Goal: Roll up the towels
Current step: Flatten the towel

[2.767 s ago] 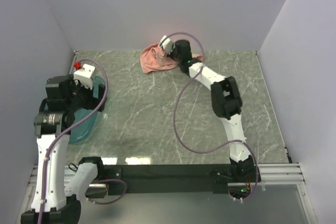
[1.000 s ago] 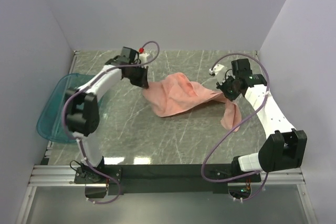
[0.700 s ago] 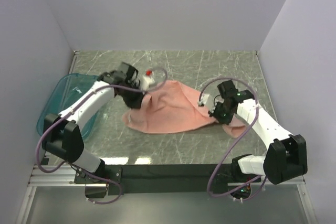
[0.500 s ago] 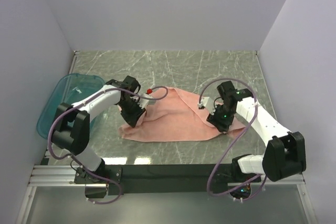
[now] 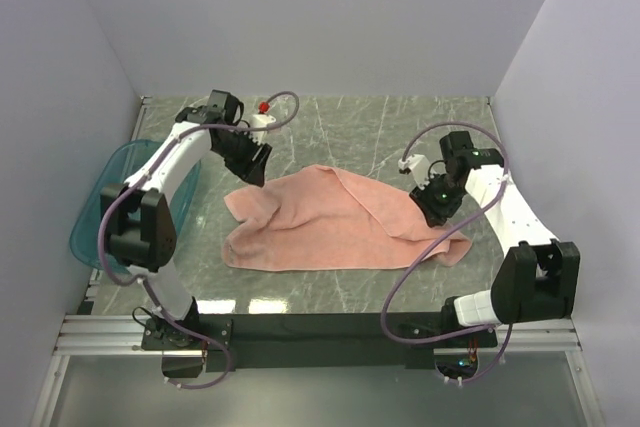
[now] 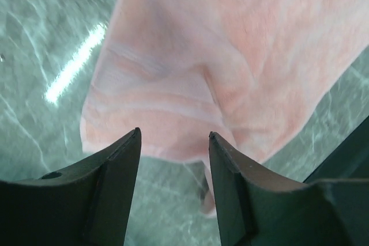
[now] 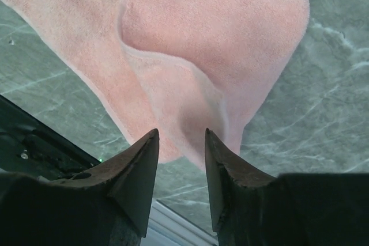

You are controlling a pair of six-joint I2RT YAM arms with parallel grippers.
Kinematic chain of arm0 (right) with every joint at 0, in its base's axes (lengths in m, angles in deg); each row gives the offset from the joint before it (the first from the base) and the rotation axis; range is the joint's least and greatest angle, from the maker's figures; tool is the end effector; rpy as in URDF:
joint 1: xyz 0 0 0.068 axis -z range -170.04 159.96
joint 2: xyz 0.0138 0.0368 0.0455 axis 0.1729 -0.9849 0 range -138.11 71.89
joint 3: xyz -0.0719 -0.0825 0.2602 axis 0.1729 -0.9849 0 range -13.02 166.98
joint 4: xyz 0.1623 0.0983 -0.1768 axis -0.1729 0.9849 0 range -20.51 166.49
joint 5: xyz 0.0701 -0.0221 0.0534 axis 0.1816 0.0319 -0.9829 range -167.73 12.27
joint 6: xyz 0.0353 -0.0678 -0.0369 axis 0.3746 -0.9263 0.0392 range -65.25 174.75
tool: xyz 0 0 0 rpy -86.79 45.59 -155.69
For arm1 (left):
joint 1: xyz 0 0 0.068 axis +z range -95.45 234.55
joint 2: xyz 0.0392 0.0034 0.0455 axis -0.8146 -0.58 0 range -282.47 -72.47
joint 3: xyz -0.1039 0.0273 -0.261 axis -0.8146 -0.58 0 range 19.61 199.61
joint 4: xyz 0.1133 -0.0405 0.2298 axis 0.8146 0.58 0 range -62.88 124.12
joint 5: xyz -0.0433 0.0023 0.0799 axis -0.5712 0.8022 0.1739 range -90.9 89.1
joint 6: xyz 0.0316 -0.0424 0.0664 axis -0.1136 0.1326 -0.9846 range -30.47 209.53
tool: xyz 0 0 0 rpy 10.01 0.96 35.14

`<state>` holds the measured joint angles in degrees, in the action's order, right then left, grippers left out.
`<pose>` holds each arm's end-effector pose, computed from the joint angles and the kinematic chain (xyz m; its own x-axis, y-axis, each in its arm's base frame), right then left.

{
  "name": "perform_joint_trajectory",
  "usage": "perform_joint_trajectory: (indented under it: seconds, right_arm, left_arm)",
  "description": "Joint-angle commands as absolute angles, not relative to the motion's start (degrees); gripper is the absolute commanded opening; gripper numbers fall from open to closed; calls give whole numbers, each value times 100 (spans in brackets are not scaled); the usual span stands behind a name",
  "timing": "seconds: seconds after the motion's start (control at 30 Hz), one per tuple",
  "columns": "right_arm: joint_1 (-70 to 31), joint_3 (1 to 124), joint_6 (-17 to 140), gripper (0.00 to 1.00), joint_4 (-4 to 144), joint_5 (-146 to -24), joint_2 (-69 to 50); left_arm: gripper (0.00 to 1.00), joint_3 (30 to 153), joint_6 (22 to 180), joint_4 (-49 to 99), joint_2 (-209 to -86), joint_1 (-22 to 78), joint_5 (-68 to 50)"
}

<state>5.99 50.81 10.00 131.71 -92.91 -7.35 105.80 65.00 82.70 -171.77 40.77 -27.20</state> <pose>0.2481 0.0367 0.2332 -0.6056 -0.7231 -0.3322 -0.7732 0.6334 0.0307 0.3471 -0.1192 0.2558 -0.6696 0.5473 -0.5021 0.7122 0.6651 -0.2247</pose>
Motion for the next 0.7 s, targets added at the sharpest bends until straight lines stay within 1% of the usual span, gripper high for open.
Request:
perform_joint_trajectory:
  seconds: [0.0, 0.13, 0.3, 0.43, 0.5, 0.53, 0.57, 0.63, 0.67]
  right_arm:
    - [189, 5061, 1300, 45, 12838, -8986, -554]
    - [-102, 5044, 1415, 43, 12812, -8837, -650]
    - [-94, 5052, 1467, 39, 12671, -8530, -870]
    - [-15, 5288, 1494, 43, 12627, -8450, -826]
    - [81, 5403, 1433, 51, 12653, -8450, -835]
    - [125, 5543, 1397, 67, 12688, -8554, -870]
    - [317, 5640, 1284, 76, 12750, -8651, -922]
    - [450, 5938, 1230, 80, 12916, -8792, -1185]
    - [512, 6044, 1152, 80, 13004, -8897, -1291]
  left_arm:
    - [56, 10925, 6826, 8372, -17591, 4399, -3271]
    - [58, 11075, 6800, 8522, -17671, 4681, -3307]
    - [60, 10987, 6774, 8487, -17600, 4945, -2841]
    - [61, 10803, 6738, 8408, -17460, 4980, -2691]
    - [62, 10715, 6712, 8425, -17416, 4989, -2726]
    - [62, 10688, 6703, 8434, -17416, 4989, -2744]
    - [73, 10662, 6651, 8495, -17416, 4998, -2761]
    - [87, 10653, 6642, 8513, -17459, 5007, -2823]
    - [88, 10653, 6607, 8548, -17477, 5024, -2867]
